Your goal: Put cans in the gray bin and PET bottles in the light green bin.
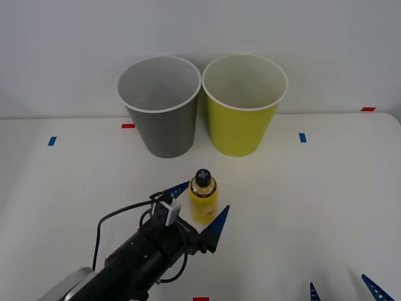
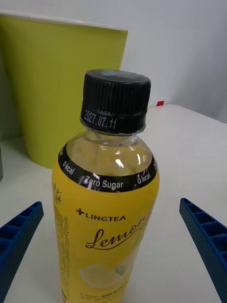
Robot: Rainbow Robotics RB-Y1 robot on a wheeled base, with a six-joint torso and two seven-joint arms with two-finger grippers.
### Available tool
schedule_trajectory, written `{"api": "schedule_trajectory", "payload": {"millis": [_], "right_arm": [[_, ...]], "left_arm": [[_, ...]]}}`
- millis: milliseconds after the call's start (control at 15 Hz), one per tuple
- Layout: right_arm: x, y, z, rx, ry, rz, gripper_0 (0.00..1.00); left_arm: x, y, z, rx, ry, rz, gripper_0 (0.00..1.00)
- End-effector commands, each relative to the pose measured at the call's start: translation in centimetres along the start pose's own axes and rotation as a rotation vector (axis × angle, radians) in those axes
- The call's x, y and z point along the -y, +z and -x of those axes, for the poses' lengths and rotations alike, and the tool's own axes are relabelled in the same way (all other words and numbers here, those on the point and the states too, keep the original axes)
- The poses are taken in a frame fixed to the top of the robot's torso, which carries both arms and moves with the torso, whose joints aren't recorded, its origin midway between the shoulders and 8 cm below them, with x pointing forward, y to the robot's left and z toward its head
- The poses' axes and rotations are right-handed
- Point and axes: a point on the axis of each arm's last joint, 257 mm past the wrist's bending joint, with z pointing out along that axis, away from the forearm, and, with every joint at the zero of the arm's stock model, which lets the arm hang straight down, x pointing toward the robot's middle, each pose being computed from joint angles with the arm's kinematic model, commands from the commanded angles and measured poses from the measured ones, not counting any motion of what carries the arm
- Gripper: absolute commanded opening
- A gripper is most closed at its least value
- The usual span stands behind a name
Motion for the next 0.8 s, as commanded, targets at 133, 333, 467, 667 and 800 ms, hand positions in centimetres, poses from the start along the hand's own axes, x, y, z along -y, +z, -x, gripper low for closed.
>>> {"api": "schedule_trajectory", "payload": {"millis": [133, 333, 467, 667, 800], "right_arm": [[0.0, 0.0, 0.0, 0.000, 0.000, 0.000, 1.00], [0.0, 0.0, 0.0, 0.000, 0.000, 0.000, 1.00], [0.0, 0.0, 0.0, 0.000, 0.000, 0.000, 1.00], [0.0, 0.0, 0.0, 0.000, 0.000, 0.000, 1.00], [0.0, 0.0, 0.0, 0.000, 0.000, 0.000, 1.00]], "left_arm": [[0.9, 1.4, 0.5, -0.003, -0.044, 0.008, 1.00], [0.3, 2.1, 0.8, -0.018, -0.022, 0.011, 1.00], [-0.2, 2.3, 1.1, -0.021, -0.002, 0.011, 1.00], [-0.6, 2.4, 1.3, -0.022, 0.028, 0.006, 1.00], [-0.8, 2.4, 1.2, -0.026, 0.044, 0.005, 1.00]]}}
